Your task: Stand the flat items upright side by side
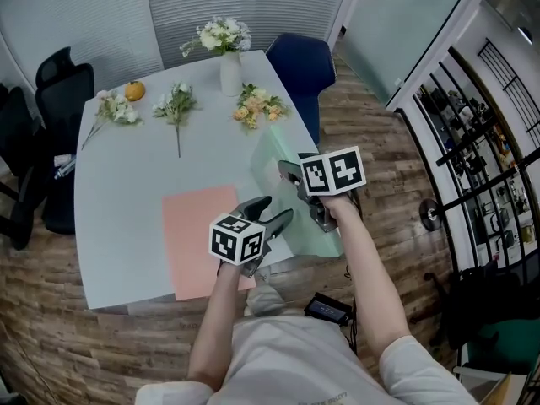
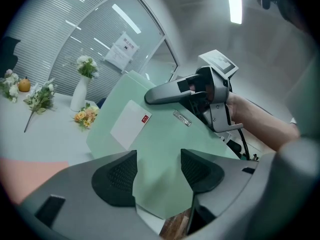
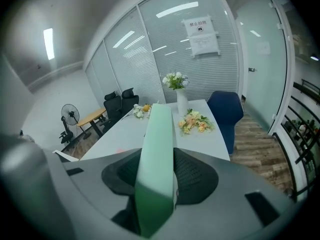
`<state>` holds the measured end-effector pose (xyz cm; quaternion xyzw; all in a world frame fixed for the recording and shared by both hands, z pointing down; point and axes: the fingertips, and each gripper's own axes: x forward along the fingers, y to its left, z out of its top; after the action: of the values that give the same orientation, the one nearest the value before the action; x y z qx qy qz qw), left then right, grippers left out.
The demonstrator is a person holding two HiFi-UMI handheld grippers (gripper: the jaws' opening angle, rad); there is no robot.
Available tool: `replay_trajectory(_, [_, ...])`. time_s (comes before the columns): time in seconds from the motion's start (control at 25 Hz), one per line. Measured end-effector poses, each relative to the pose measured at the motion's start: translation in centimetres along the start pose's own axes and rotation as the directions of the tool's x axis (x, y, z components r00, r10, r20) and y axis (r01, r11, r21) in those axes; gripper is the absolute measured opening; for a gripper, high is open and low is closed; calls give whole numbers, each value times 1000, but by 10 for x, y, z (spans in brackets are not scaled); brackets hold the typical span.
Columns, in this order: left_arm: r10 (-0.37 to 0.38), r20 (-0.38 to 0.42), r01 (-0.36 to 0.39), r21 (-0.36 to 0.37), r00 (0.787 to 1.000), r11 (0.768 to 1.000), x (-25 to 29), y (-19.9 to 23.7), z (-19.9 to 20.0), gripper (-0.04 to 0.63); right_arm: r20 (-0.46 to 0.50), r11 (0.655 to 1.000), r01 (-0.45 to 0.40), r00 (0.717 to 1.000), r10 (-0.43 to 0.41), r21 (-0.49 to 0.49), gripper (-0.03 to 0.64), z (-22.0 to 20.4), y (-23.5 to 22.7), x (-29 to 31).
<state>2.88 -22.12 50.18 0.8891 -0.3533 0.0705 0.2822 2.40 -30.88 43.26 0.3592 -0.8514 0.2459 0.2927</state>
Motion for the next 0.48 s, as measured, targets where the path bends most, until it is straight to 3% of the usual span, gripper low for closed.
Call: replay_trajectory(0.48, [-28, 3, 28, 6, 1000, 1000, 5, -16, 4, 273, 185, 999, 35, 982, -37, 13, 186, 24, -9, -25])
